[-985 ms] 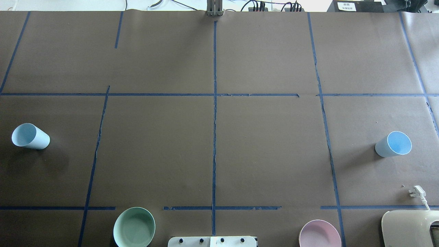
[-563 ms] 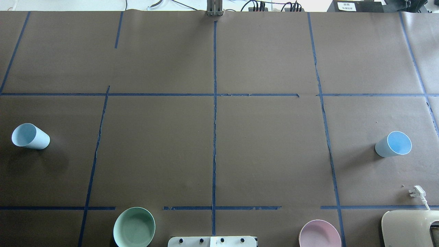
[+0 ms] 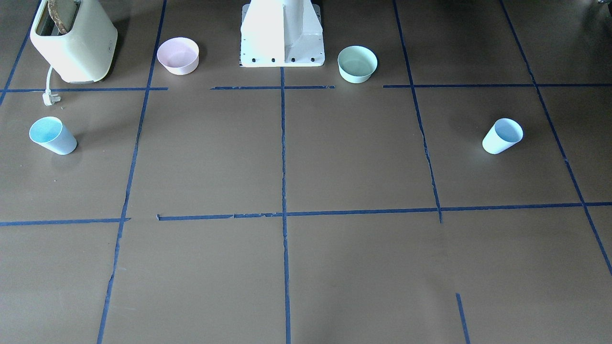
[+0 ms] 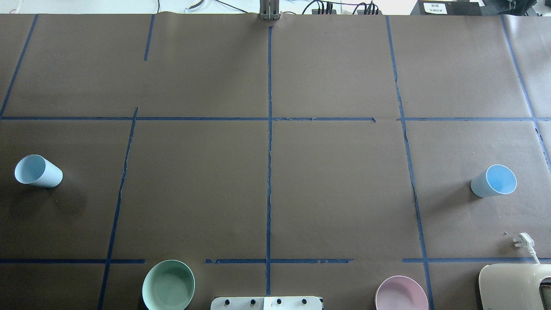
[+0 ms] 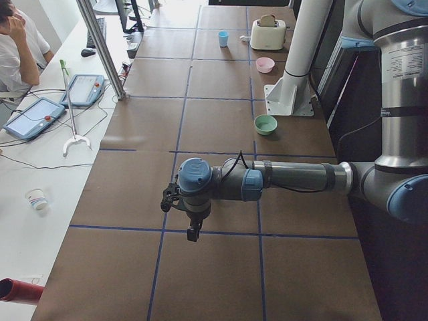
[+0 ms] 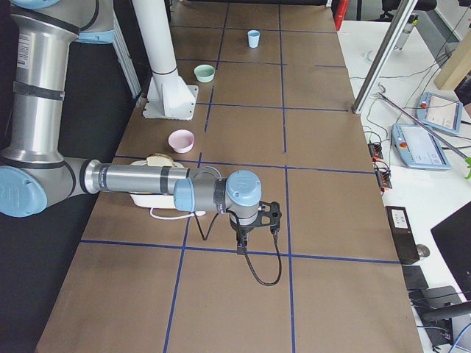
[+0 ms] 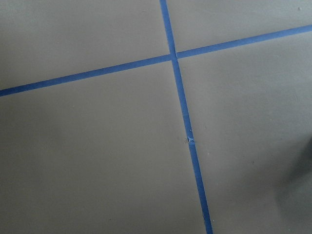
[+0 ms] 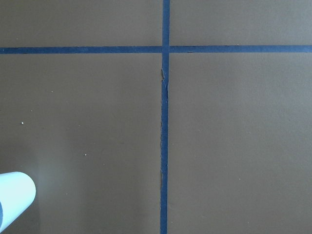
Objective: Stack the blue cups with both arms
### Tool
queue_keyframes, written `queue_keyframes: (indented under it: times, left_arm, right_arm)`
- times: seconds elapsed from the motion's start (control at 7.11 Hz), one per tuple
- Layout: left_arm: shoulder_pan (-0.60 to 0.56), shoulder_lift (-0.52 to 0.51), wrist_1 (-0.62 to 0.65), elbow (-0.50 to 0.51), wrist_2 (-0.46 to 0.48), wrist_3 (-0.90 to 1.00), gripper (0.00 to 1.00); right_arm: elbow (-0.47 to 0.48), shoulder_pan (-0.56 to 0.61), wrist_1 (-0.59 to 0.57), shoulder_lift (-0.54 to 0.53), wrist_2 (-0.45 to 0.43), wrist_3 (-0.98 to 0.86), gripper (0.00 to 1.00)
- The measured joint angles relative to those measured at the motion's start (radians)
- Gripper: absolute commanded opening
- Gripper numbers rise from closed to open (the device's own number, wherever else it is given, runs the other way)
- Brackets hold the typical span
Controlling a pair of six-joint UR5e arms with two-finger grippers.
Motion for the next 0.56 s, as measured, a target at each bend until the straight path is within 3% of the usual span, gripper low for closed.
queue_keyframes:
  times: [0.56]
  left_arm:
    - [0.029, 0.001, 0.001, -0.025, -0.012, -0.018, 1.0]
  right_arm:
    - [0.001, -0.001, 0.019, -0.001, 0.016, -0.007, 1.0]
